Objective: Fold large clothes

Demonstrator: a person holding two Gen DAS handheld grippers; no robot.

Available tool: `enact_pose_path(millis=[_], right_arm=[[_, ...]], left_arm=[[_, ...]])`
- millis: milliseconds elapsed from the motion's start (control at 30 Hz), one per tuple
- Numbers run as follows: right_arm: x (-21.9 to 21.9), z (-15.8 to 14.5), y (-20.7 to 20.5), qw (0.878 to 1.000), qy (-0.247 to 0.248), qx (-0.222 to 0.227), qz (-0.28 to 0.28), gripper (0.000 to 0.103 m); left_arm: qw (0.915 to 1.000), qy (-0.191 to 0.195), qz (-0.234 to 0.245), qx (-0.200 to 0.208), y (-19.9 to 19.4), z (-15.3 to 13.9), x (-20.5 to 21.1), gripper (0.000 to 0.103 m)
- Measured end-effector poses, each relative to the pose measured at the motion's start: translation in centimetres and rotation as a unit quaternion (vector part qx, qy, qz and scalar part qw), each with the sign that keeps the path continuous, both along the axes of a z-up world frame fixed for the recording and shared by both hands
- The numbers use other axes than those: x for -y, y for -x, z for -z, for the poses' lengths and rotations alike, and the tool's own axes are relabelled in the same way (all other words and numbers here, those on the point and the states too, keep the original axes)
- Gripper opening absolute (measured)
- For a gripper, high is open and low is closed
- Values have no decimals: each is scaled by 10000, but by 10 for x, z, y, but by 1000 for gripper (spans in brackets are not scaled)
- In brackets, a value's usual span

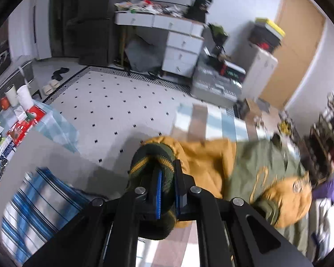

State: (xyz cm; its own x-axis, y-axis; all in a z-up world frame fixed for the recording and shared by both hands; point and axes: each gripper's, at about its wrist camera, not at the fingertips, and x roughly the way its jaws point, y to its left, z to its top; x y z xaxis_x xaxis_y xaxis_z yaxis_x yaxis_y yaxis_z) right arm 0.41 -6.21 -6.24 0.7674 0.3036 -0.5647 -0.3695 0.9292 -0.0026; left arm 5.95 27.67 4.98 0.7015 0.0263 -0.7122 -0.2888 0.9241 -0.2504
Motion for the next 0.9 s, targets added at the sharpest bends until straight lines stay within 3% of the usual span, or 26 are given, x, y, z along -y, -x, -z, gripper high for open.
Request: enact_pose_path(millis=[233, 333, 400, 533, 700, 900], right_arm=[[14, -4, -5, 9995, -230, 54, 230, 103], [24, -3, -11, 9984, -335, 0, 449, 103], [34, -5, -14, 9970, -469, -5, 613, 103], [61, -12, -17, 9909, -918, -42, 982, 103], [104, -15, -21, 9724, -1510, -139, 1771, 103], [159, -8, -23, 9425, -1853, -378, 2754, 103]], left_arm=[[9996, 170, 12, 243, -11, -27, -6, 4], [9937, 644, 392, 831, -1, -50, 12, 4], [9892, 700, 692, 1082, 4, -64, 30, 4], [9796, 532, 1502, 1222, 4, -94, 107, 4], [9595, 221, 2533, 1213, -11, -117, 226, 4], [9207, 215, 3753, 1045, -52, -108, 362, 0]])
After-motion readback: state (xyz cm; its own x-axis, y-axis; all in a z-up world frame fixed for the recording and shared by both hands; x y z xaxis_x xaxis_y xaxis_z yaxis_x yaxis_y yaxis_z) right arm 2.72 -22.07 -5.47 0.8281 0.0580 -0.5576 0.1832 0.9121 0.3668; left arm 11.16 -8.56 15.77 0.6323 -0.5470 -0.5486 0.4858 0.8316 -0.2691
